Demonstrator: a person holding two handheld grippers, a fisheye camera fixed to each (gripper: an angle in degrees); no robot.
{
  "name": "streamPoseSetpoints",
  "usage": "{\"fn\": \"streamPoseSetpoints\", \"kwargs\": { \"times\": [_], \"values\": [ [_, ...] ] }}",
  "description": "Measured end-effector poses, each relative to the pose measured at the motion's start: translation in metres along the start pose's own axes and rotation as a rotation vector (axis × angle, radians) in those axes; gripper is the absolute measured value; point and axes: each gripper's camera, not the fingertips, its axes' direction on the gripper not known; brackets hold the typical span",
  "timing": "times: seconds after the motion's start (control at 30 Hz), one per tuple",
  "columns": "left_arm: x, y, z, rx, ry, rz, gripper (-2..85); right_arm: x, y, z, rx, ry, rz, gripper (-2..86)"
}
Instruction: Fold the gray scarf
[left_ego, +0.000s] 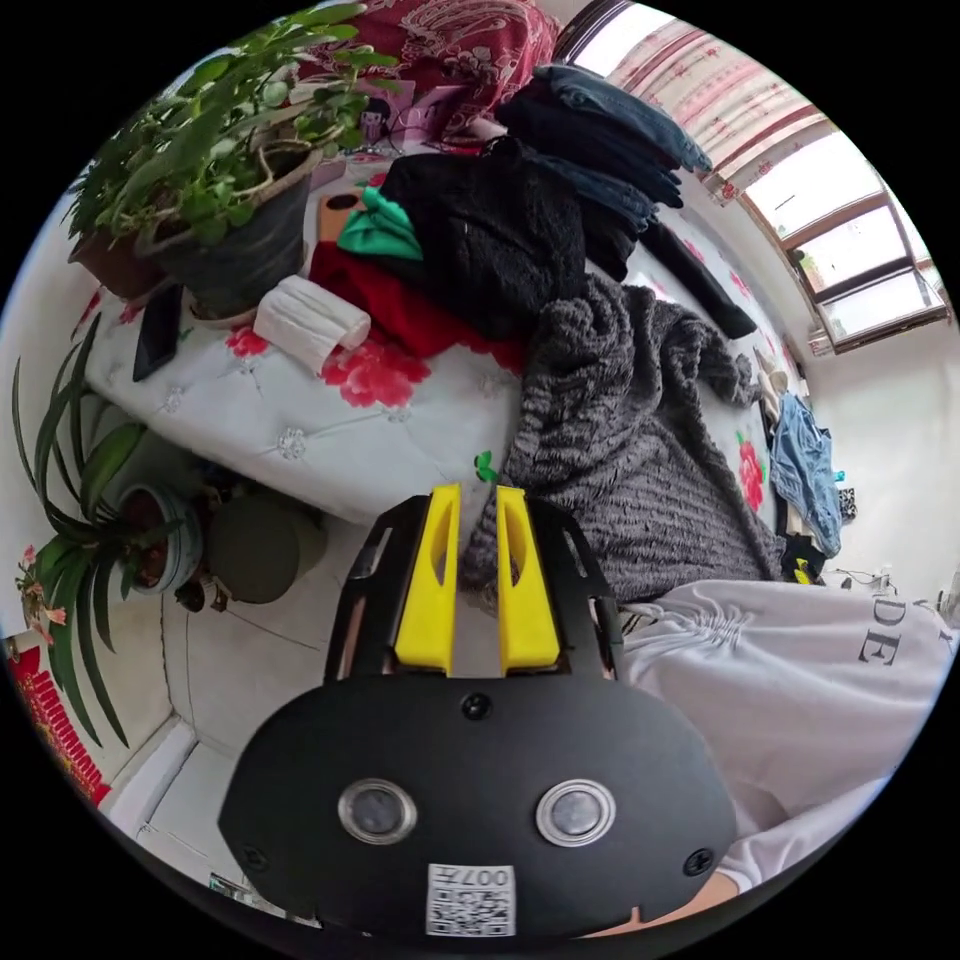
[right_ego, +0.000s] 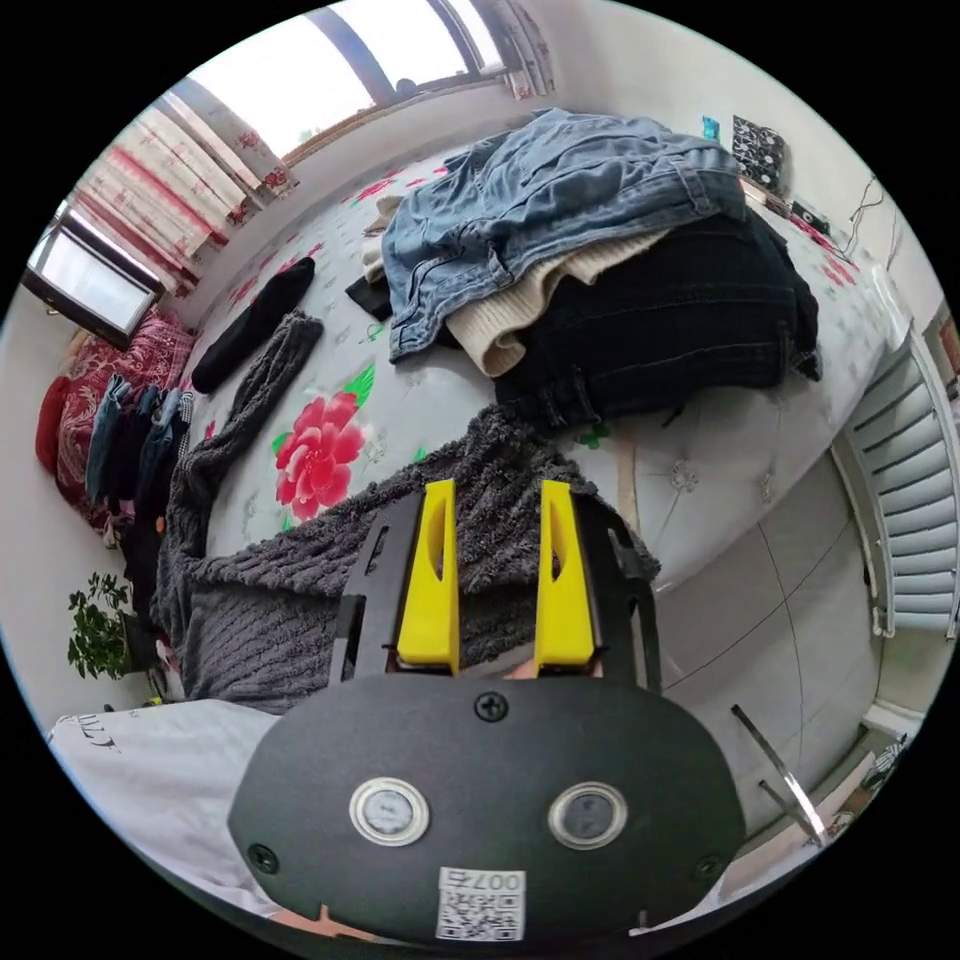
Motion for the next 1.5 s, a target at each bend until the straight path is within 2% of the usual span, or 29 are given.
{"fn": "streamPoseSetpoints", "kwargs": {
  "times": [0.23, 0.37, 0.5, 0.6, 0.7, 0.8, 0.87, 0.97, 1.1, 1.17, 1.2, 1.33, 1.5],
  "values": [
    [0.035, -0.06, 0.023, 0.036, 0.095, 0.046, 8.7, -0.001, -0.049, 0.131, -0.289, 0.13, 0.051, 12.7],
    [0.059, -0.093, 0.029, 0.059, 0.064, 0.095, 9.9, -0.007, -0.066, 0.141, -0.279, 0.206, 0.048, 11.7],
    [0.077, -0.119, 0.036, 0.087, 0.013, 0.146, 10.8, -0.025, -0.068, 0.1, -0.03, 0.261, 0.069, 11.0],
    [0.094, -0.139, 0.054, 0.086, -0.011, 0.19, 12.1, -0.06, -0.071, 0.084, 0.108, 0.165, -0.006, 10.9],
    [0.109, -0.159, 0.088, 0.026, -0.029, 0.208, 12.8, -0.112, -0.105, 0.116, 0.031, -0.014, -0.106, 11.1],
    [0.119, -0.177, 0.128, -0.077, -0.047, 0.151, 9.7, -0.181, -0.148, 0.166, -0.028, -0.135, -0.214, 11.1],
    [0.12, -0.186, 0.153, -0.169, -0.116, 0.074, 7.4, -0.226, -0.172, 0.199, -0.056, -0.164, -0.273, 11.0],
    [0.126, -0.188, 0.146, -0.155, -0.103, 0.103, 3.7, -0.292, -0.21, 0.261, -0.13, -0.17, -0.351, 10.6],
    [0.123, -0.185, 0.095, -0.047, 0.005, 0.106, 1.8, -0.349, -0.237, 0.344, -0.27, -0.088, -0.405, 9.2],
    [0.11, -0.177, 0.04, 0.085, 0.038, 0.078, 1.1, -0.36, -0.231, 0.377, -0.393, 0.018, -0.434, 7.9],
    [0.104, -0.174, 0.027, 0.119, 0.038, 0.068, 1.0, -0.366, -0.221, 0.371, -0.316, 0.068, -0.495, 7.3],
    [0.045, -0.151, -0.033, 0.285, 0.041, -0.096, 0.6, -0.331, -0.172, 0.354, -0.328, 0.171, -0.555, 6.4],
    [0.004, -0.145, -0.015, 0.313, 0.139, -0.246, 0.5, -0.261, -0.142, 0.307, -0.28, 0.072, -0.432, 7.4]
  ]
}}
